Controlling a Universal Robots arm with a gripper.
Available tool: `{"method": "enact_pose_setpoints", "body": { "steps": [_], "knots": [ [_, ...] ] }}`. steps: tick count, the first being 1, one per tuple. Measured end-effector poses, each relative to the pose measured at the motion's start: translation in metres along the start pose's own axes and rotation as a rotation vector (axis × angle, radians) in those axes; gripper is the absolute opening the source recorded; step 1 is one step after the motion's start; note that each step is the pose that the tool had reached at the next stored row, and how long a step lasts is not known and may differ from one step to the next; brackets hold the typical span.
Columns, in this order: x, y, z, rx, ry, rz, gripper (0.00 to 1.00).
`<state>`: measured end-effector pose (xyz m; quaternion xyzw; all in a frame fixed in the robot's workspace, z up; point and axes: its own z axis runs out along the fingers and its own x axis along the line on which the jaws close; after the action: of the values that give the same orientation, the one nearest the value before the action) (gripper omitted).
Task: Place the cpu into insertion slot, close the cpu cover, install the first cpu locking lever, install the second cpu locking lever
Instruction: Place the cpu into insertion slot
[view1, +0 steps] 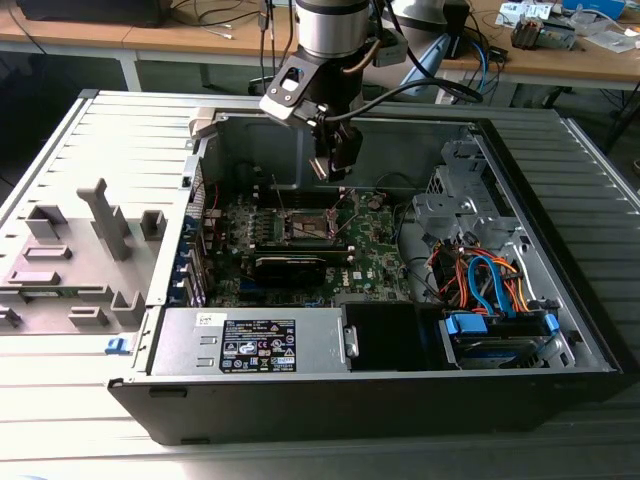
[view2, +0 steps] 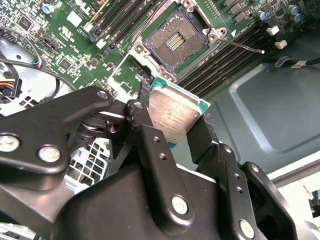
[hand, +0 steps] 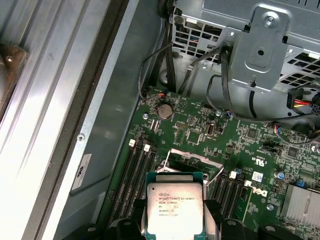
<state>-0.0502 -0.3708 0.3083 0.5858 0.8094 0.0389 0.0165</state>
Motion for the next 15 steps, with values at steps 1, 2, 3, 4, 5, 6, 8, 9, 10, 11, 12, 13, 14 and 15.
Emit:
{"method": "enact_pose_setpoints", "body": {
  "steps": [1,2,3,4,5,6,8,9,10,11,12,13,14,15],
  "knots": [
    [0.0000,0.0000,0.0000,0.0000,-0.0001,0.001,0.54],
    [0.0000,0.0000,0.0000,0.0000,-0.0001,0.001,0.54],
    [0.0000,0.0000,0.0001,0.0000,-0.0002,0.002,0.54],
    [0.0000,0.0000,0.0001,0.0000,-0.0003,0.003,0.54],
    [0.0000,0.0000,0.0001,-0.0001,-0.0003,0.004,0.54],
    [0.0000,0.0000,0.0001,-0.0001,-0.0004,0.004,0.54],
    [0.0000,0.0000,0.0002,-0.0001,-0.0006,0.007,0.54],
    [0.0000,0.0000,0.0002,-0.0001,-0.0006,0.007,0.54],
    [0.0000,0.0000,0.0003,-0.0001,-0.0007,0.008,0.54],
    [0.0000,0.0000,0.0003,-0.0002,-0.0007,0.009,0.54],
    [0.0000,0.0000,0.0003,-0.0002,-0.0009,0.010,0.54],
    [0.0000,0.0000,0.0003,-0.0002,-0.0009,0.011,0.54],
    [0.0000,0.0000,0.0004,-0.0002,-0.0010,0.012,0.54],
    [0.0000,0.0000,0.0004,-0.0002,-0.0011,0.012,0.54]
  ]
}}
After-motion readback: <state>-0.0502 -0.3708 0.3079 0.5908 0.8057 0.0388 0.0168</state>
